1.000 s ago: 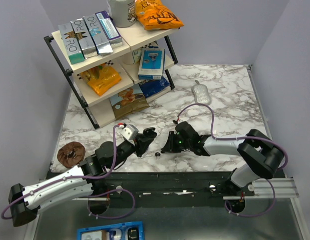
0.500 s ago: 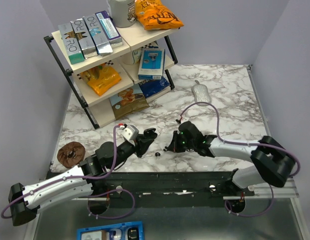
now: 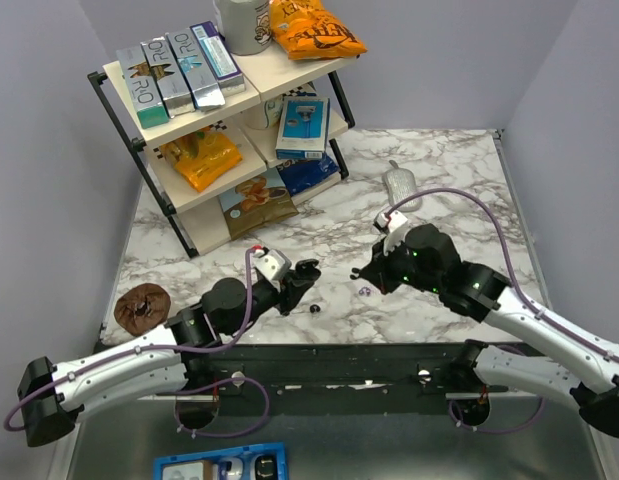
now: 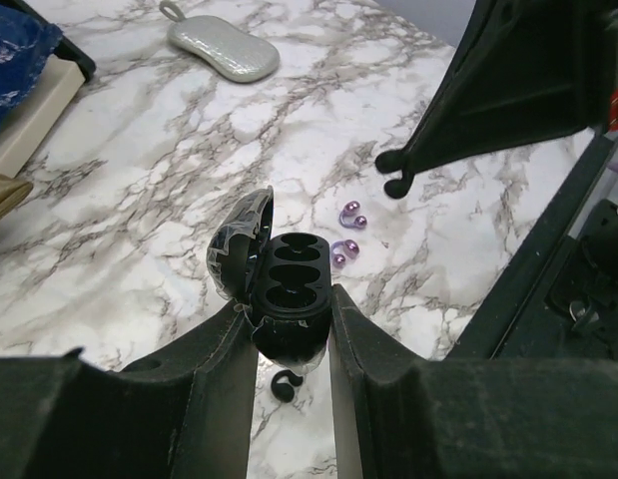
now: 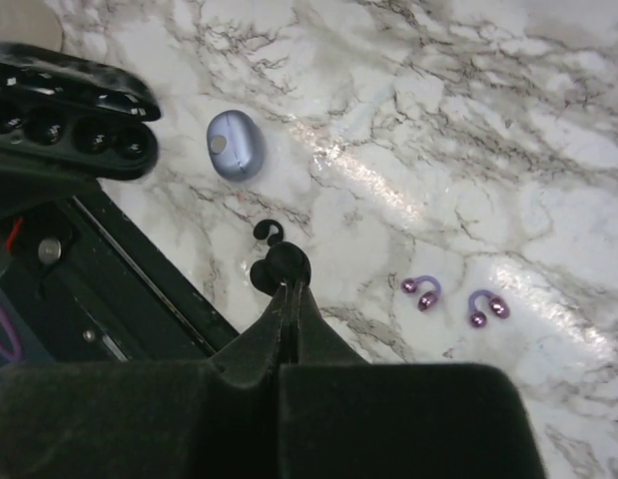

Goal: Insert the wireless bluetooth earbuds into the charging case
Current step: Pick up the earbud from the center of the board, then place the earbud in the charging case.

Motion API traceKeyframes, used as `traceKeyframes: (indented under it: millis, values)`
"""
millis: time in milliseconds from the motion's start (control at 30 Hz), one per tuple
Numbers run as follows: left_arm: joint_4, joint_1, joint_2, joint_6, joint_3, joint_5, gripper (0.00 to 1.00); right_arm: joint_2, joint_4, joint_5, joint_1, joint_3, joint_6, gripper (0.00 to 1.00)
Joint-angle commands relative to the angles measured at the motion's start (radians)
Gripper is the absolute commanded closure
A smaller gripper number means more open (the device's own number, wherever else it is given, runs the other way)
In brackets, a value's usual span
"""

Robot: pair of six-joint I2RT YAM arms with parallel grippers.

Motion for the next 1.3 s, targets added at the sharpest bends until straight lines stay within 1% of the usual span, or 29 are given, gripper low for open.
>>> traceKeyframes:
  millis: [0, 100, 133, 200, 233, 267, 333, 367, 400, 467, 533, 600, 833, 1000, 1133, 1267]
  values:
    - [-0.026, 0.027, 0.052, 0.056, 0.075, 0.224, 1.0, -0.085, -0.206, -0.07, 0.013, 0.053, -0.227, 0.99]
    - [-0.063, 0.107, 0.09, 0.055, 0.119, 0.379, 1.0, -0.143, -0.26, -0.07, 0.039, 0.091, -0.282, 0.99]
    - [-0.064, 0.156, 0.104, 0.05, 0.133, 0.509, 1.0, -0.158, -0.295, -0.064, 0.048, 0.102, -0.323, 0.99]
    - [-0.067, 0.202, 0.121, 0.049, 0.151, 0.629, 1.0, -0.172, -0.327, -0.035, 0.093, 0.131, -0.352, 0.99]
    - [-0.069, 0.216, 0.15, 0.056, 0.174, 0.739, 1.0, -0.175, -0.355, -0.02, 0.11, 0.139, -0.374, 0.99]
    - [-0.075, 0.237, 0.168, 0.064, 0.188, 0.785, 1.0, -0.18, -0.367, 0.014, 0.127, 0.155, -0.382, 0.99]
    - [-0.108, 0.253, 0.237, 0.099, 0.24, 0.892, 1.0, -0.178, -0.391, 0.06, 0.186, 0.169, -0.408, 0.99]
    - [-0.119, 0.258, 0.263, 0.109, 0.257, 0.982, 1.0, -0.171, -0.399, 0.113, 0.208, 0.174, -0.414, 0.99]
    - [-0.129, 0.259, 0.288, 0.113, 0.274, 1.012, 1.0, -0.162, -0.405, 0.144, 0.247, 0.188, -0.419, 0.99]
    - [-0.142, 0.259, 0.355, 0.132, 0.311, 1.084, 1.0, -0.148, -0.421, 0.207, 0.274, 0.202, -0.434, 0.99]
    - [-0.133, 0.258, 0.394, 0.147, 0.329, 1.122, 1.0, -0.136, -0.422, 0.232, 0.309, 0.215, -0.448, 0.99]
    - [-0.124, 0.258, 0.403, 0.155, 0.335, 1.132, 1.0, -0.135, -0.416, 0.247, 0.328, 0.22, -0.457, 0.99]
    - [-0.23, 0.253, 0.473, 0.227, 0.38, 1.207, 1.0, -0.132, -0.419, 0.226, 0.371, 0.241, -0.515, 0.99]
    - [-0.248, 0.25, 0.492, 0.268, 0.386, 1.23, 1.0, -0.126, -0.424, 0.201, 0.412, 0.258, -0.543, 0.99]
    - [-0.3, 0.248, 0.529, 0.313, 0.414, 1.241, 1.0, -0.113, -0.442, 0.165, 0.43, 0.287, -0.561, 0.99]
    - [-0.323, 0.248, 0.556, 0.334, 0.435, 1.239, 1.0, -0.079, -0.447, 0.178, 0.458, 0.292, -0.564, 0.99]
